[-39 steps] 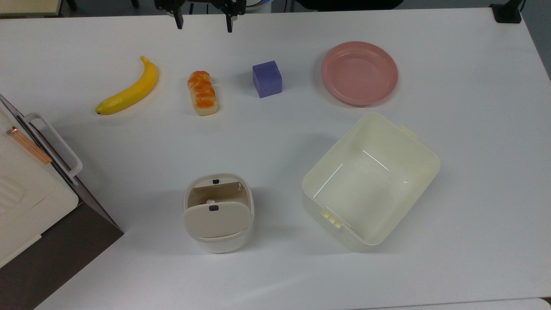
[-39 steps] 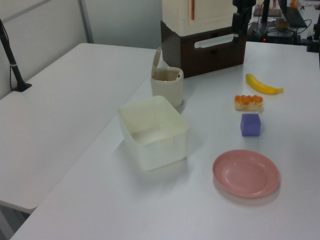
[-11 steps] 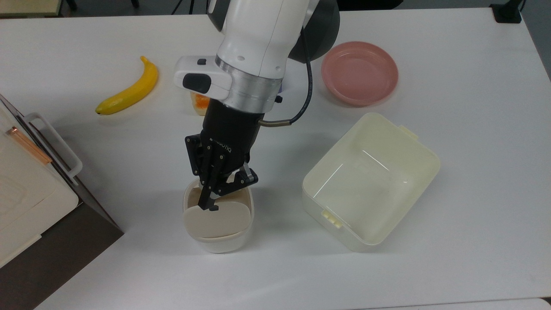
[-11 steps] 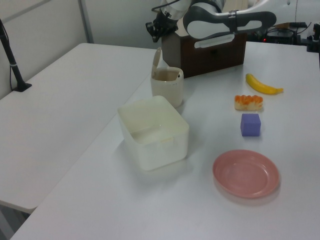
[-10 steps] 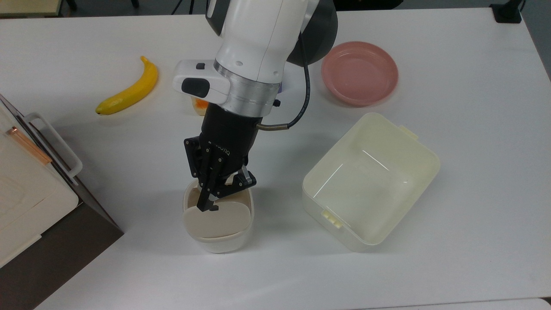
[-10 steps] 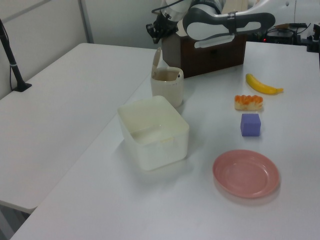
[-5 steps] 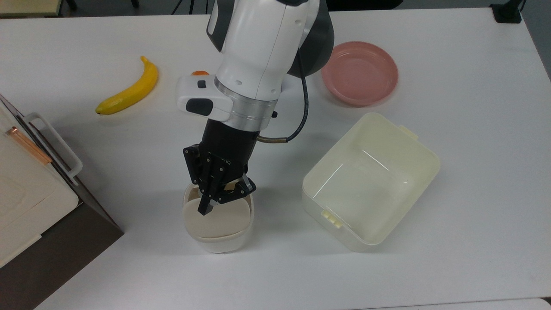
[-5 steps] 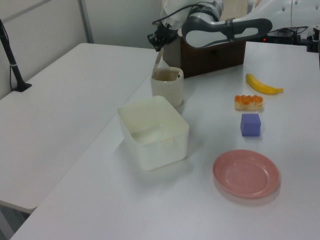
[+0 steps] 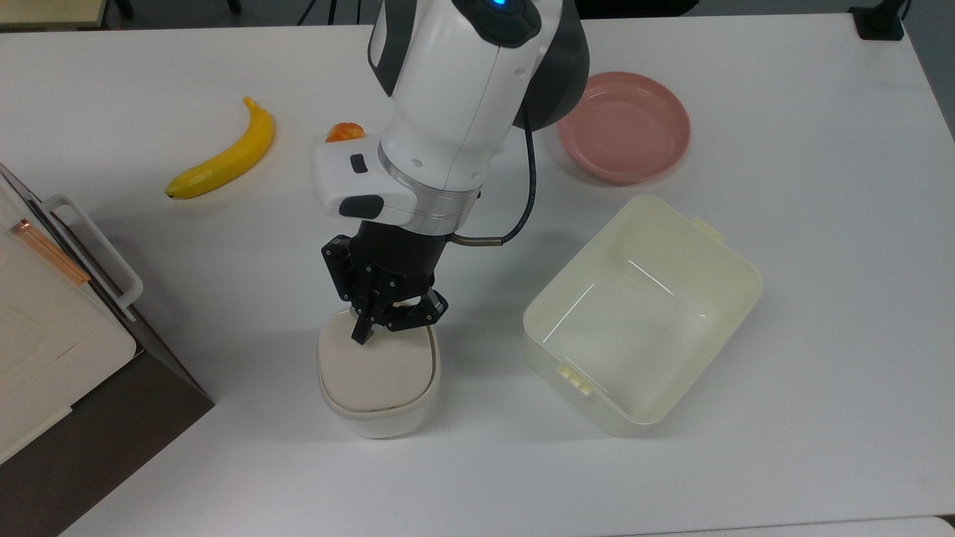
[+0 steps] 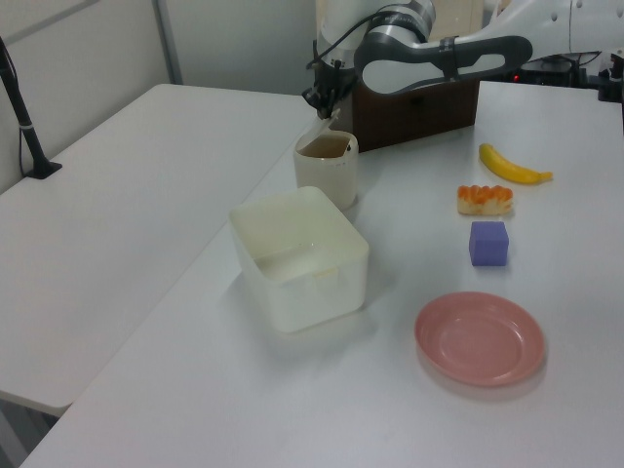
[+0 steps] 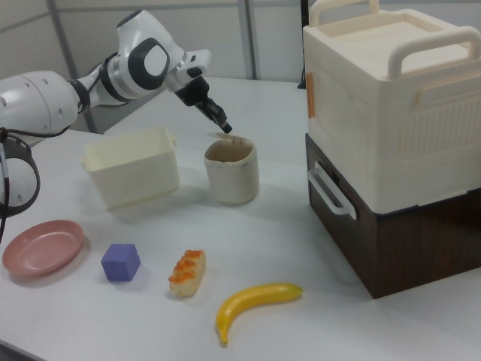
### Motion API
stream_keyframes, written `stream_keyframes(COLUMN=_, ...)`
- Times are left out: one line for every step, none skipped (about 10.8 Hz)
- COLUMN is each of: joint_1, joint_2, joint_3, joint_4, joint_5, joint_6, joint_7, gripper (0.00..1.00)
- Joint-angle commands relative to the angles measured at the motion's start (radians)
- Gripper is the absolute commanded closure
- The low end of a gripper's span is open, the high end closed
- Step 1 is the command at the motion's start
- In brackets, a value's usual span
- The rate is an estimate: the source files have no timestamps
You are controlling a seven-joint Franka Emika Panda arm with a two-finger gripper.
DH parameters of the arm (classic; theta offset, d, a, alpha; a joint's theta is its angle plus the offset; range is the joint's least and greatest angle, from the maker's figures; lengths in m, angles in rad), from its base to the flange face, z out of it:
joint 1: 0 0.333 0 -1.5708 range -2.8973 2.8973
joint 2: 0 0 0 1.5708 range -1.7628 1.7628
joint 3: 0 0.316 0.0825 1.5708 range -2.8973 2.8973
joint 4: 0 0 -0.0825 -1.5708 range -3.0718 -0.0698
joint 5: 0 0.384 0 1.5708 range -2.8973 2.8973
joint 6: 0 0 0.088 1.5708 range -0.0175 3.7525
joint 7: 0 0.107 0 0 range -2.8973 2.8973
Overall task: Close the trash can
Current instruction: 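Push the raised lid down with the gripper until it shuts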
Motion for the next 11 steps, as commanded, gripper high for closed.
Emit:
stream_keyframes(joint_1=0.01, joint_2=-0.046, joint_3=0.03, joint_4=-0.078, joint_5=-0.002, joint_6=-0.068, joint_7=-0.082, gripper=1.0)
stream_keyframes(joint_1=0.01, joint_2=-0.046, joint_3=0.03, joint_4=-0.093, joint_5=-0.003, joint_6=-0.068, joint_7=-0.09, gripper=1.0)
stream_keyframes(joint_1=0.013, joint_2=-0.046, joint_3=0.03, joint_4=-0.096, joint_5=-0.003, joint_6=-0.068, joint_7=-0.102, gripper=1.0)
stream_keyframes(joint_1=0.016, joint_2=-0.045, joint_3=0.03, joint_4=-0.108, joint_5=-0.006, joint_6=-0.068, joint_7=-0.104, gripper=1.0)
stream_keyframes(joint_1=0.016, joint_2=-0.045, joint_3=0.03, joint_4=-0.11, joint_5=-0.007, joint_6=-0.068, joint_7=-0.105, gripper=1.0)
stream_keyframes(joint_1=0.016, joint_2=-0.045, joint_3=0.03, joint_4=-0.122, joint_5=-0.007, joint_6=-0.068, joint_7=-0.107, gripper=1.0)
stream_keyframes(joint_1=0.016, joint_2=-0.043, joint_3=0.03, joint_4=-0.125, joint_5=-0.007, joint_6=-0.068, joint_7=-0.114, gripper=1.0)
stream_keyframes(joint_1=0.016, joint_2=-0.042, joint_3=0.03, joint_4=-0.145, joint_5=-0.01, joint_6=-0.066, joint_7=-0.116, gripper=1.0)
stream_keyframes(joint_1=0.016, joint_2=-0.04, joint_3=0.033, joint_4=-0.16, joint_5=-0.012, joint_6=-0.062, joint_7=-0.114, gripper=1.0)
stream_keyframes(joint_1=0.016, joint_2=-0.039, joint_3=0.038, joint_4=-0.173, joint_5=-0.012, joint_6=-0.06, joint_7=-0.111, gripper=1.0)
stream_keyframes(joint_1=0.016, joint_2=-0.036, joint_3=0.038, joint_4=-0.188, joint_5=-0.013, joint_6=-0.054, joint_7=-0.111, gripper=1.0)
